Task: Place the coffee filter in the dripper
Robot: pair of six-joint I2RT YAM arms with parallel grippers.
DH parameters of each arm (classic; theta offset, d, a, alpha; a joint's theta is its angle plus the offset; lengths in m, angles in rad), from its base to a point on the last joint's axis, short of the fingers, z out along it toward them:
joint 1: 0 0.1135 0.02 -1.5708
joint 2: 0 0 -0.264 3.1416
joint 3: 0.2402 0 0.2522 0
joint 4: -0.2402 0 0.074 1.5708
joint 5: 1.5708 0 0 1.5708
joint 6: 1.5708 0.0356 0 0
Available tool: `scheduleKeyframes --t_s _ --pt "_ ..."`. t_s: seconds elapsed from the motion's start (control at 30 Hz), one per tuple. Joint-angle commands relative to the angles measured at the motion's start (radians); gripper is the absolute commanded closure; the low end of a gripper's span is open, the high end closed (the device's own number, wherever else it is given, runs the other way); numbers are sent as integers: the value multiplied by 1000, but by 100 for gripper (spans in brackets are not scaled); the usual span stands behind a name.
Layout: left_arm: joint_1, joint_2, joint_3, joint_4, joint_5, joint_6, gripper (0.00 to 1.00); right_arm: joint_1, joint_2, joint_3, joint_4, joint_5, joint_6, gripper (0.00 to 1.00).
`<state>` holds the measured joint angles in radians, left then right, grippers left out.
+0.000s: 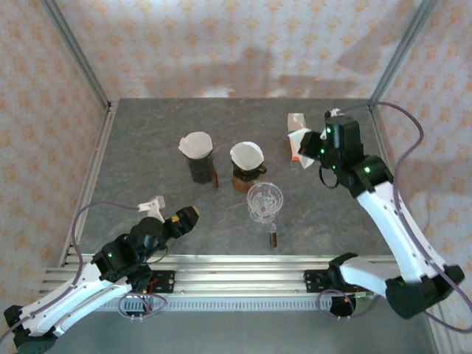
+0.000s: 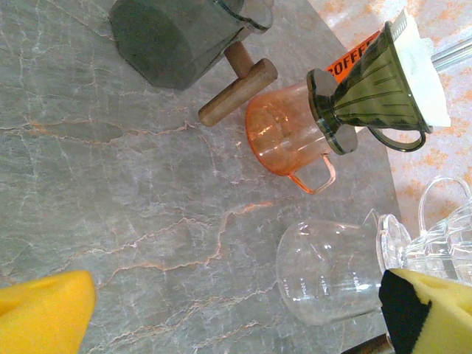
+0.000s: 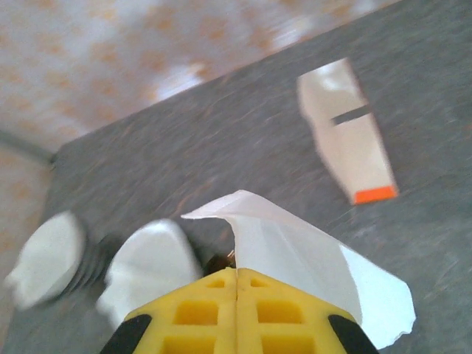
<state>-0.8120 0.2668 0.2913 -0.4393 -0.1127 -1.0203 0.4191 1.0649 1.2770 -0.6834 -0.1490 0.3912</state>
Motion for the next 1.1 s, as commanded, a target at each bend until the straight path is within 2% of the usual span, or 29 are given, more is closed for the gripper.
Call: scheduleKeyframes --t_s 0.0,0.2,0.5,0.83,1.07 --pt "-7 8 32 -21 -3 2 0 94 -63 20 -183 -72 -25 100" --pt "-8 35 62 -29 4 13 0 281 -82 101 -402 -62 18 100" --pt "-8 97 84 10 21 30 0 380 3 240 -587 -70 90 100" --pt "-8 175 107 66 54 61 0 399 218 396 -740 -12 68 100" --pt "-7 204 109 109 72 72 0 400 328 445 -699 -32 52 97"
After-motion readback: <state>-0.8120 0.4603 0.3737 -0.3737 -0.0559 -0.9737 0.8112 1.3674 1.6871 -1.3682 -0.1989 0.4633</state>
